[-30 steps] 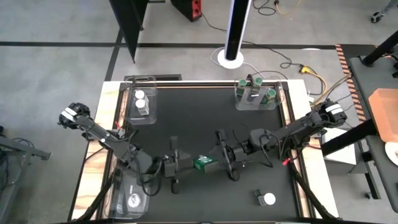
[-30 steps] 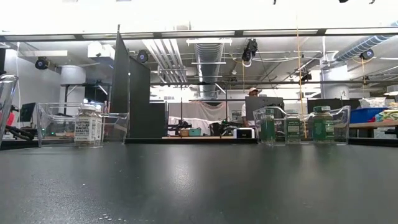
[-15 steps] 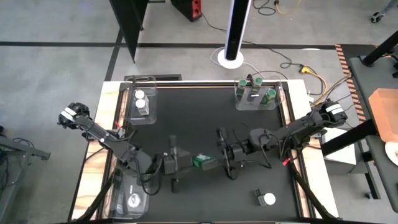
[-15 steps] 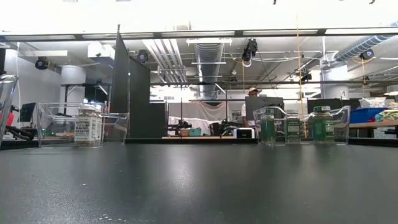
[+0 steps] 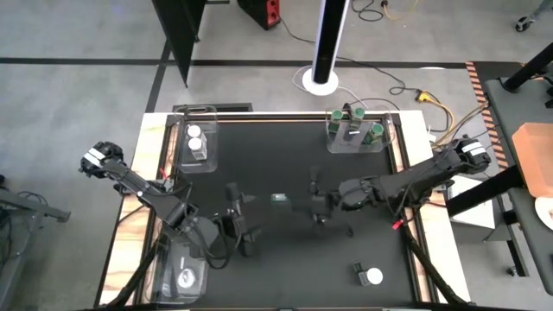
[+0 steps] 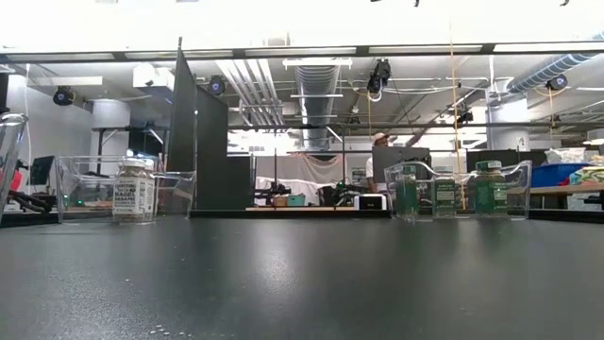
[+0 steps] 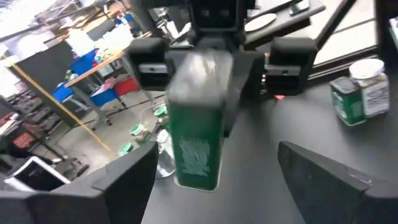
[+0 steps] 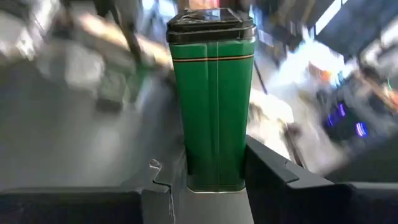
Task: Sort spices by type
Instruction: Put the top black seasoning can into the bottom left transparent bin
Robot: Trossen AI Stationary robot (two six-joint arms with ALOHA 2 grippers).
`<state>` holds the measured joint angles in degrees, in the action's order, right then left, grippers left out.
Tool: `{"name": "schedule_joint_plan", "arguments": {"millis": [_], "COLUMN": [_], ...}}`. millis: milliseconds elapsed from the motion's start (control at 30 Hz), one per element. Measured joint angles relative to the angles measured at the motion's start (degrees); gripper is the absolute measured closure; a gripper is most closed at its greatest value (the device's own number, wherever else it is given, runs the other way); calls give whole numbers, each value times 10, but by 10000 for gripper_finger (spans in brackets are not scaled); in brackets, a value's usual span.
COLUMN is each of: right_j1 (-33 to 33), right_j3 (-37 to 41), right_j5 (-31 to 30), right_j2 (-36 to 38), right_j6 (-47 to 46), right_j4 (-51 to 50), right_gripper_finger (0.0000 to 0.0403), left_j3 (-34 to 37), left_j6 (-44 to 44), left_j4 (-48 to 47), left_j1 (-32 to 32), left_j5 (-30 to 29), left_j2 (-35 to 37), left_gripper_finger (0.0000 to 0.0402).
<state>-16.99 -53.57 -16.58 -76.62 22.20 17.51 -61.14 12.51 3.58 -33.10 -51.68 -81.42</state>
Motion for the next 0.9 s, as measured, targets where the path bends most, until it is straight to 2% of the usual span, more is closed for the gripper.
{"name": "schedule_joint_plan", "arguments": {"millis": [133, 233, 300, 433, 633, 767, 900], "right_j1": [0, 0, 0, 0, 0, 0, 0], "right_j3": [-42, -60, -69, -82, -89, -89, -89], "right_j5": [-71, -95, -103, -104, -105, -104, -104], "right_j2": [-5, -21, -32, -50, -57, -57, -57], "right_j6": [-39, -60, -61, -57, -51, -51, -51], "right_j4": [-150, -204, -214, -217, -220, -222, -220], "right_gripper_finger": [288, 288, 288, 288, 288, 288, 288], "left_j3": [0, 0, 0, 0, 0, 0, 0], "left_j6": [5, 5, 4, 0, 2, 1, 2], "left_j4": [-7, -6, -9, -12, -39, -73, -76], "left_j1": [5, 15, 27, 58, 72, 73, 79], "left_j5": [-19, -15, 0, 89, 92, 121, 123], "left_j2": [5, 7, 7, 6, 6, 6, 6], "left_gripper_finger": [91, 94, 95, 96, 96, 96, 96]}}
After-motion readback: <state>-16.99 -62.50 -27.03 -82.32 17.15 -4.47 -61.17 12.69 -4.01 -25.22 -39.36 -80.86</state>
